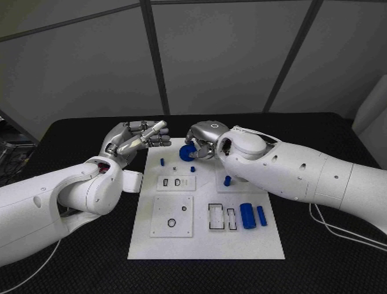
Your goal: Assemble the parts on the task board
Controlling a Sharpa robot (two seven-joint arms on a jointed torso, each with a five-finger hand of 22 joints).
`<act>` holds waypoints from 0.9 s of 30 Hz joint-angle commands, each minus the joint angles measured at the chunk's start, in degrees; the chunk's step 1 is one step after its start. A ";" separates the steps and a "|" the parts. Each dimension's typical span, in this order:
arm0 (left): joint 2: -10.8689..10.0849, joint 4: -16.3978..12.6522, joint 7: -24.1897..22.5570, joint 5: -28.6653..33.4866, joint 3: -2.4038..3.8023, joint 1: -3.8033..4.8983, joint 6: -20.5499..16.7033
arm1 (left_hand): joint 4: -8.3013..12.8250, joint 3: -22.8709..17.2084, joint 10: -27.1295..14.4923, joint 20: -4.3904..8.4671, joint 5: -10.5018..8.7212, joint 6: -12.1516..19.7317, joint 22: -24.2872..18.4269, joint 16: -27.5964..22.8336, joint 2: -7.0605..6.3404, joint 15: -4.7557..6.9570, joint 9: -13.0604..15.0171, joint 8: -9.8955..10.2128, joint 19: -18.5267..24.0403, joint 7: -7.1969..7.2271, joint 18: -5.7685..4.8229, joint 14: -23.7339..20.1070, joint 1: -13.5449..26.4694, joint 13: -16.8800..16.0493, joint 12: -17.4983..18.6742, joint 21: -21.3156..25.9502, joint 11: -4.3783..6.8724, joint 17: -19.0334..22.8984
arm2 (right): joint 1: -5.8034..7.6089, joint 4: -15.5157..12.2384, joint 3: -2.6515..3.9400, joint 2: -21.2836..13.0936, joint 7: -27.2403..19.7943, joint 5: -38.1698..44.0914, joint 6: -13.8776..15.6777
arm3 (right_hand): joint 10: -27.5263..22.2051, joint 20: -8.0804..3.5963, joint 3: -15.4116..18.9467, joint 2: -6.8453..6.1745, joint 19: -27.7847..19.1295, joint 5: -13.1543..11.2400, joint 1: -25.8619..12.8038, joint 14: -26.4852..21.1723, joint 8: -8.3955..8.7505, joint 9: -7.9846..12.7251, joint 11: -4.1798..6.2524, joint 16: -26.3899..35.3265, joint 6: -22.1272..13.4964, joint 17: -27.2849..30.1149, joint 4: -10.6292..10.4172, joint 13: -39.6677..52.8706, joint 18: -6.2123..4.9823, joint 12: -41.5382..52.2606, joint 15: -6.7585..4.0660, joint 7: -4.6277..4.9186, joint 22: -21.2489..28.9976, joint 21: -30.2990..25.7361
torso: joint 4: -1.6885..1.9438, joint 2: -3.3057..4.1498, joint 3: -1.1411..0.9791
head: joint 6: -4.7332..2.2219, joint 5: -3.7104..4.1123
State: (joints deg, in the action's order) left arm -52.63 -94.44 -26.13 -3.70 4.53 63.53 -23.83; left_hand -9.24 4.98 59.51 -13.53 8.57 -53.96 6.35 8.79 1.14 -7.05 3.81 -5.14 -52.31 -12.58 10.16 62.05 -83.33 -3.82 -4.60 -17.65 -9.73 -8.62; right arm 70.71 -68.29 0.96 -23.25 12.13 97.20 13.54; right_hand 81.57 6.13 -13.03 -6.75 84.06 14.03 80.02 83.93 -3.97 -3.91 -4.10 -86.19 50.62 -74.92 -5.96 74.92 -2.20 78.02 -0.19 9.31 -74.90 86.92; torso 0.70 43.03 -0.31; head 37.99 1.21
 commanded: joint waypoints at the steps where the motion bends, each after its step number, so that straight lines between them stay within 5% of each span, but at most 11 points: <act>1: 0.05 -0.10 -0.23 -0.35 0.06 0.10 0.55 | 0.32 -0.04 0.14 0.06 -0.22 -0.24 -0.06 -0.35 0.24 -0.14 -0.04 0.17 -0.29 -0.34 0.38 0.33 -0.17 0.01 0.13 0.24 -0.18 -0.06 | 0.12 -0.02 0.02 0.03 -0.50 0.16 -1.50 | -0.16 0.45 0.37 0.23 0.62 -0.09 -1.41 4.29 0.17 -0.08 -0.17 -0.08 -0.16 -6.70 -0.76 2.43 0.57 -0.27 0.33 -0.03 -8.21 -0.02 | -0.02 -0.01 -0.01 | 0.00 -0.04; 16: 0.04 -0.09 -0.18 -0.35 0.06 0.10 0.55 | 0.39 0.00 0.16 0.06 -0.22 -0.25 -0.11 -0.45 0.30 -0.14 -0.05 0.25 -0.33 -0.35 0.38 0.36 -0.18 0.01 0.22 0.29 -0.19 -0.11 | 0.13 0.08 0.02 -0.48 -0.80 -2.92 -5.32 | 0.31 0.42 1.17 3.32 0.78 7.31 -11.18 4.47 0.30 -0.21 -0.13 -0.47 1.68 -7.57 -8.16 3.25 0.62 0.48 0.31 -0.18 -8.48 0.03 | -0.02 -0.01 0.00 | 0.03 -0.05; 27: -0.08 -0.06 -0.13 -0.35 0.06 0.10 0.51 | 0.41 0.03 0.14 0.06 -0.23 -0.23 -0.13 -0.48 0.30 -0.15 -0.05 0.29 -0.34 -0.39 0.38 0.37 -0.17 0.01 0.25 0.31 -0.21 -0.12 | 0.13 0.36 0.02 -0.65 0.41 -3.26 -6.26 | 0.33 0.74 1.68 2.30 0.88 6.88 -12.89 4.64 0.85 0.57 -0.54 -0.86 -6.39 -8.42 -9.62 3.53 0.65 0.71 0.67 0.26 -8.65 0.08 | -0.03 0.00 -0.01 | -0.09 0.00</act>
State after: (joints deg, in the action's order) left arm -52.70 -94.42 -26.05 -3.70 4.53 63.53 -23.83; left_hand -9.24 4.97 59.51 -13.53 8.57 -54.16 6.30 8.44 1.14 -7.05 3.81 -5.14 -52.31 -12.79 10.16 62.05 -83.33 -3.82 -4.60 -17.65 -9.73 -8.67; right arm 70.82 -68.03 1.02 -23.81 11.83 94.44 8.87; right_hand 81.79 6.56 -11.19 -3.83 84.06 20.91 67.17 84.12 -3.32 -3.46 -4.31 -86.85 45.21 -74.91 -15.35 74.92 -2.21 78.53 0.03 9.49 -74.90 86.92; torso 0.66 43.03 -0.33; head 37.95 1.16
